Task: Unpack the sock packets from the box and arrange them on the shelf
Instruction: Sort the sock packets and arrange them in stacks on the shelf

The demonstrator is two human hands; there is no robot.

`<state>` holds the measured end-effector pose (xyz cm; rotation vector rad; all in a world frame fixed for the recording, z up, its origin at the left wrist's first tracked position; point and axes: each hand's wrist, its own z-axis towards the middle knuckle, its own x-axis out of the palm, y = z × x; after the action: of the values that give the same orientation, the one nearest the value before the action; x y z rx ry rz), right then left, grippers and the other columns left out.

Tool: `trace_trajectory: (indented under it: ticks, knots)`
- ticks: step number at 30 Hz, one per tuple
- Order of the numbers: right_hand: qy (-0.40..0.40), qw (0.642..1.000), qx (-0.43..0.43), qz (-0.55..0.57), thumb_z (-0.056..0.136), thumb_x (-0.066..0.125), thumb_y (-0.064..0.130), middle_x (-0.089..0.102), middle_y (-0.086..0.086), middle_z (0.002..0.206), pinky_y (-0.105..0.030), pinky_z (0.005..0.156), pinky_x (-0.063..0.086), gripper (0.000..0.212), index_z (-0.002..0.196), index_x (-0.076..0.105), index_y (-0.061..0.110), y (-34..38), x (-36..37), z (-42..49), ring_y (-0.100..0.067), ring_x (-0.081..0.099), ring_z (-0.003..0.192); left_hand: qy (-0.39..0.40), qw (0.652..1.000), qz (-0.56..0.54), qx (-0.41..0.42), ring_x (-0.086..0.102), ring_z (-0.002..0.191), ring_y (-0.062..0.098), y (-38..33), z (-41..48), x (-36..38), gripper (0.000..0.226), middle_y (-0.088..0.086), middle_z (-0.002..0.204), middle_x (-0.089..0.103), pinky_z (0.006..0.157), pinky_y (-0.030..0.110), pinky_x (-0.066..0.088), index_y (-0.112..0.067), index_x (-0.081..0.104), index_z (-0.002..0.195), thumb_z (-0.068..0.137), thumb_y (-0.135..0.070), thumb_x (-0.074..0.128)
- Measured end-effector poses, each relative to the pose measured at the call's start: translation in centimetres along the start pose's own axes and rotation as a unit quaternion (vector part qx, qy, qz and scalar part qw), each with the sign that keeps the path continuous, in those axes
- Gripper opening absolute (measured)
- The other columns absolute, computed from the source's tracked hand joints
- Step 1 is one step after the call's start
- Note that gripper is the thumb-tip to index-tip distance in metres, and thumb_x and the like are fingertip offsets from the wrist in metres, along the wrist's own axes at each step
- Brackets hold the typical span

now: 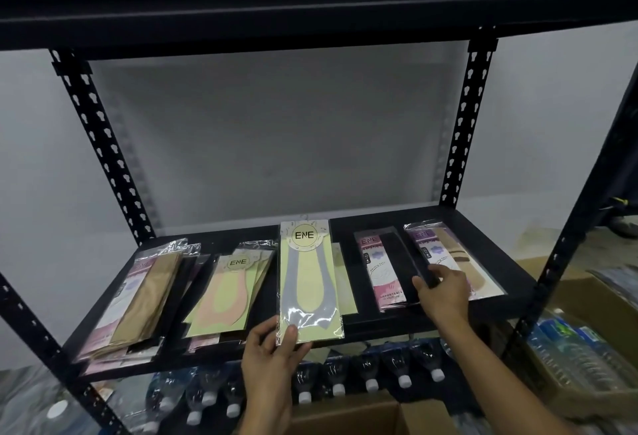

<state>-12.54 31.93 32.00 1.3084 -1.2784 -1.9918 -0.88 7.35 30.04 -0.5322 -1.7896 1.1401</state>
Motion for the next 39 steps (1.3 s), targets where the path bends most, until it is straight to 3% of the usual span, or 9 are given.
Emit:
trace_trajectory:
  ticks: [3,5,10,18,21,25,29,35,39]
  knots:
    - [-0.026,0.998,-0.051,0.022,0.082,0.072,0.013,0.052,-0.016,0.121,-0.034,0.095,0.041,0.034,0.114,0.064,0.005,1.0,-0.9,-1.2,-0.031,0.044,0.122,-0.002,1.0,0.008,0.006,0.066,0.095,0.028,-0.4,0.0,0.5,0.025,0.017,0.11,0.064,0.068,0.034,0.061,-0.004,0.054,0.109,0.087,0.003,0.064]
    - [-0.024,0.995,-0.076,0.063,0.083,0.07,0.01,0.052,-0.013,0.119,-0.027,0.087,0.04,0.027,0.11,0.065,0.008,1.6,-1.4,-2.3,-0.024,0.05,0.111,-0.004,1.0,0.009,0.005,0.068,0.096,0.029,-0.7,0.2,1.0,0.026,0.017,0.11,0.065,0.073,0.038,0.059,-0.004,0.054,0.111,0.088,0.002,0.064]
    - [0.016,0.989,-0.085,0.12,0.084,0.07,0.011,0.051,-0.005,0.109,-0.026,0.079,0.044,0.017,0.098,0.063,0.018,1.4,-1.4,-5.5,-0.014,0.055,0.087,0.004,1.0,0.027,-0.005,0.069,0.097,0.03,-0.8,1.9,3.0,0.027,0.018,0.116,0.064,0.078,0.036,0.058,-0.006,0.054,0.114,0.09,0.0,0.064]
    - [0.058,0.987,-0.087,0.122,0.082,0.072,0.009,0.051,0.002,0.097,-0.026,0.076,0.043,0.017,0.095,0.066,0.018,0.8,-0.8,-8.0,-0.018,0.055,0.087,-0.033,0.997,0.068,-0.03,0.069,0.088,0.031,1.2,4.3,5.7,0.022,0.019,0.11,0.062,0.07,0.032,0.059,-0.006,0.051,0.105,0.089,0.002,0.064]
    - [0.062,0.987,-0.086,0.119,0.082,0.071,0.009,0.053,-0.001,0.098,-0.024,0.075,0.043,0.018,0.097,0.066,0.017,0.8,-1.0,-7.6,-0.016,0.055,0.084,-0.041,0.988,0.15,-0.014,0.07,0.085,0.031,1.9,4.6,5.5,0.024,0.019,0.108,0.059,0.067,0.032,0.06,-0.005,0.051,0.107,0.088,0.001,0.065]
    - [0.067,0.986,-0.099,0.115,0.082,0.071,0.009,0.054,-0.002,0.097,-0.023,0.073,0.043,0.019,0.096,0.065,0.021,1.1,-1.1,-7.1,-0.017,0.056,0.085,-0.03,0.941,0.334,0.048,0.069,0.065,0.02,1.3,4.3,5.5,0.025,0.01,0.101,0.057,0.056,0.033,0.06,-0.007,0.052,0.106,0.088,-0.01,0.068]
    - [0.073,0.986,-0.097,0.117,0.083,0.071,0.009,0.054,-0.001,0.099,-0.019,0.071,0.042,0.02,0.097,0.065,0.021,1.2,-1.0,-6.9,-0.014,0.055,0.084,-0.007,0.85,0.517,0.096,0.062,0.082,0.019,0.3,4.3,5.6,0.034,0.006,0.104,0.063,0.065,0.029,0.049,-0.014,0.054,0.111,0.086,-0.029,0.071]
    - [0.086,0.982,-0.102,0.132,0.084,0.069,0.007,0.053,0.0,0.101,-0.012,0.064,0.041,0.021,0.098,0.062,0.022,1.6,-0.9,-7.4,-0.008,0.052,0.083,-0.006,0.754,0.647,0.116,0.06,0.093,0.023,-0.1,4.3,5.0,0.039,0.004,0.112,0.056,0.068,0.032,0.045,-0.012,0.056,0.112,0.088,-0.042,0.063]
    - [0.087,0.982,-0.102,0.132,0.084,0.069,0.008,0.053,0.0,0.102,-0.013,0.064,0.041,0.023,0.1,0.063,0.022,1.7,-0.8,-7.6,-0.009,0.053,0.083,-0.01,0.711,0.69,0.134,0.063,0.095,0.024,0.0,3.5,4.2,0.044,0.002,0.114,0.056,0.066,0.031,0.045,-0.014,0.057,0.113,0.088,-0.049,0.058]
